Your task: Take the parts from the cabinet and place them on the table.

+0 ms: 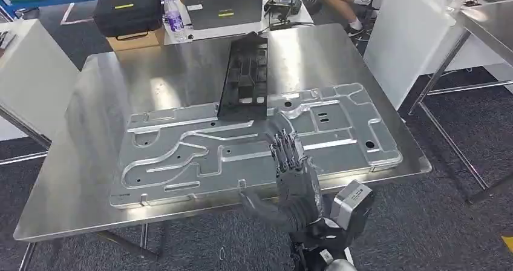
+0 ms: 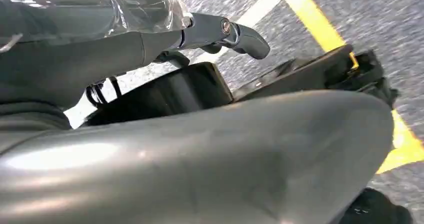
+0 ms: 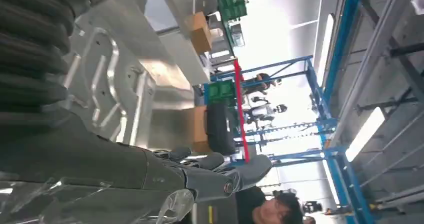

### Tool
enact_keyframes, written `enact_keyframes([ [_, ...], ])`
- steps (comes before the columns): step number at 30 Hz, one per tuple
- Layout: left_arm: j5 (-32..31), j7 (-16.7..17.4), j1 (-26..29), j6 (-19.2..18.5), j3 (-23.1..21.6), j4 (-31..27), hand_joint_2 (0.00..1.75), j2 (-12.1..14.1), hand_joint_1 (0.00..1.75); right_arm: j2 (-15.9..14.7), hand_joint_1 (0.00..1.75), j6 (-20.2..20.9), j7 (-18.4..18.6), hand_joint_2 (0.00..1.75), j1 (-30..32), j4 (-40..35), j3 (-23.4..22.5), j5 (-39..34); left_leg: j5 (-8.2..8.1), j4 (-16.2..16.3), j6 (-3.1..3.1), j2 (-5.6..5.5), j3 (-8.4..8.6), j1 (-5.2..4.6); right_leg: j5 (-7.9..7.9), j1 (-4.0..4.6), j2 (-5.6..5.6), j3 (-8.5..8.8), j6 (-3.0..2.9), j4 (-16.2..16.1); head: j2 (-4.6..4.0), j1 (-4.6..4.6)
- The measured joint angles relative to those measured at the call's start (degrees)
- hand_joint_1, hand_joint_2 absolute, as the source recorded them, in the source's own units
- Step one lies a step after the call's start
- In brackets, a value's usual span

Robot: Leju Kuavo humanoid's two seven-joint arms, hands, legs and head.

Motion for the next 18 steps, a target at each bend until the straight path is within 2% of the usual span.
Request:
enact_keyframes([
  [1,0.0,0.0,-0.1,0.0,0.0,0.0,0.00,0.0,0.00,-0.1,0.00,0.0,-0.1,1.75,0.3,-0.3,-0.3,0.0,2.32,-3.2,0.34,-0.01,2.74,-0.09,0.73,0.11,0.03,-0.85,0.08,0.0,0.00,0.00],
  [2,0.0,0.0,-0.2,0.1,0.0,0.0,0.00,0.0,0.00,-0.2,0.00,0.1,-0.2,1.75,0.5,-0.5,-0.6,0.0,3.76,-8.3,0.94,-0.02,6.52,-0.32,1.36,0.17,0.09,-1.55,0.17,0.0,0.00,0.00],
  [3,0.0,0.0,-0.5,0.2,0.0,0.0,0.00,0.0,0.00,-0.2,0.00,0.1,-0.2,1.75,0.5,-0.9,-0.8,0.0,3.20,-14.4,1.74,-0.05,10.95,-0.67,1.93,0.04,0.07,-1.88,0.29,0.0,0.02,0.00],
  [4,0.0,0.0,-0.8,0.2,0.0,0.0,0.00,0.0,0.00,-0.2,0.00,0.1,-0.3,1.75,0.6,-1.1,-0.9,0.0,1.42,-20.4,2.59,-0.04,14.66,-1.14,2.28,0.31,0.05,-2.09,0.63,0.0,0.00,0.00],
  [5,0.0,0.0,-1.1,0.3,0.0,0.0,0.00,0.0,0.00,-0.3,0.00,0.2,-0.4,1.75,0.6,-1.3,-1.1,0.1,0.95,-22.1,2.22,-0.18,15.23,-1.19,2.99,0.02,-0.18,-2.20,0.97,-0.1,0.00,0.07],
  [7,0.1,0.0,-1.1,0.4,0.0,0.0,0.00,0.0,0.00,-0.3,0.00,0.5,-0.5,1.75,0.8,-1.5,-1.3,0.4,2.00,-21.6,2.52,-0.24,14.25,-1.61,4.35,-0.31,-0.26,-2.40,1.77,-0.6,0.00,-0.09],
  [8,0.2,0.0,-1.0,0.4,0.0,0.0,0.00,0.0,0.00,-0.3,0.00,0.5,-0.6,1.75,0.9,-1.6,-1.4,0.5,3.19,-22.2,2.82,-0.18,13.63,-1.07,4.30,-0.04,-0.16,-2.71,2.11,-0.7,0.00,-0.04],
  [9,0.2,0.0,-1.0,0.4,0.0,0.0,0.00,0.0,0.00,-0.4,0.00,0.6,-0.7,1.75,1.0,-1.6,-1.6,0.6,3.87,-22.3,2.84,0.12,13.34,-0.94,2.28,-0.33,-0.09,-3.43,2.28,0.5,0.00,-0.07],
  [10,0.2,0.0,-1.0,0.4,0.0,0.0,0.00,0.0,0.00,-0.4,0.00,0.6,-0.8,1.75,1.0,-1.6,-1.7,0.7,4.48,-22.1,3.26,0.13,12.27,-0.94,-1.76,-0.22,-0.04,-4.69,2.40,3.8,0.00,0.04],
  [11,0.2,0.0,-1.0,0.5,0.0,0.0,0.00,0.0,0.00,-0.5,0.00,0.6,-0.8,1.75,1.0,-1.6,-1.8,0.7,5.16,-21.9,3.46,0.14,11.22,-0.94,-5.59,-0.26,-0.03,-6.17,2.54,8.5,0.00,0.09],
  [12,0.2,0.0,-1.1,0.5,0.0,0.0,0.00,0.0,0.00,-0.5,0.00,0.7,-0.8,1.75,1.1,-1.6,-1.9,0.9,5.84,-21.8,3.46,0.15,10.20,-0.97,-8.53,-0.25,-0.01,-7.41,2.73,13.7,0.00,0.13],
  [13,0.2,0.0,-1.1,0.5,0.0,0.0,0.00,0.0,0.00,-0.5,0.00,0.7,-0.9,1.75,1.1,-1.6,-1.9,1.0,6.43,-21.6,3.44,0.19,9.31,-1.00,-9.32,-0.25,0.02,-7.93,2.90,17.3,0.00,0.15],
  [14,0.3,0.0,-1.1,0.5,0.0,0.0,0.00,0.0,0.00,-0.5,0.00,0.7,-0.9,1.75,1.1,-1.6,-2.0,1.0,7.03,-21.4,3.38,0.30,8.40,-1.00,-8.16,-0.26,0.02,-7.65,2.99,19.2,0.00,0.15],
  [15,0.4,0.0,-1.1,0.6,0.0,0.0,0.00,0.0,0.00,-0.6,0.00,0.7,-1.0,1.75,1.1,-1.6,-2.1,1.1,7.58,-21.0,3.25,0.37,7.40,-0.95,-5.62,-0.33,0.02,-6.15,3.10,18.5,0.00,0.15],
  [16,0.4,-0.1,-1.2,0.7,0.0,0.0,0.00,0.0,0.00,-0.6,0.00,0.7,-1.1,1.75,1.1,-1.6,-2.2,1.1,8.04,-20.5,3.07,0.38,6.35,-0.88,-3.17,-0.43,0.01,-3.56,3.15,15.4,0.00,0.18],
  [17,0.6,-0.1,-1.2,0.8,0.0,0.0,0.00,0.0,0.00,-0.6,0.00,0.7,-1.1,1.75,1.1,-1.6,-2.3,1.2,8.32,-19.9,2.81,0.35,5.36,-0.80,-1.88,-0.54,0.01,0.11,3.19,10.4,0.00,0.18],
  [18,0.7,-0.2,-1.3,0.9,0.0,0.0,0.00,0.0,0.00,-0.6,0.00,0.7,-1.2,1.75,1.1,-1.7,-2.3,1.2,8.50,-19.1,2.56,0.31,4.66,-0.79,-2.85,-0.61,0.02,3.74,3.19,5.1,0.00,0.17],
])
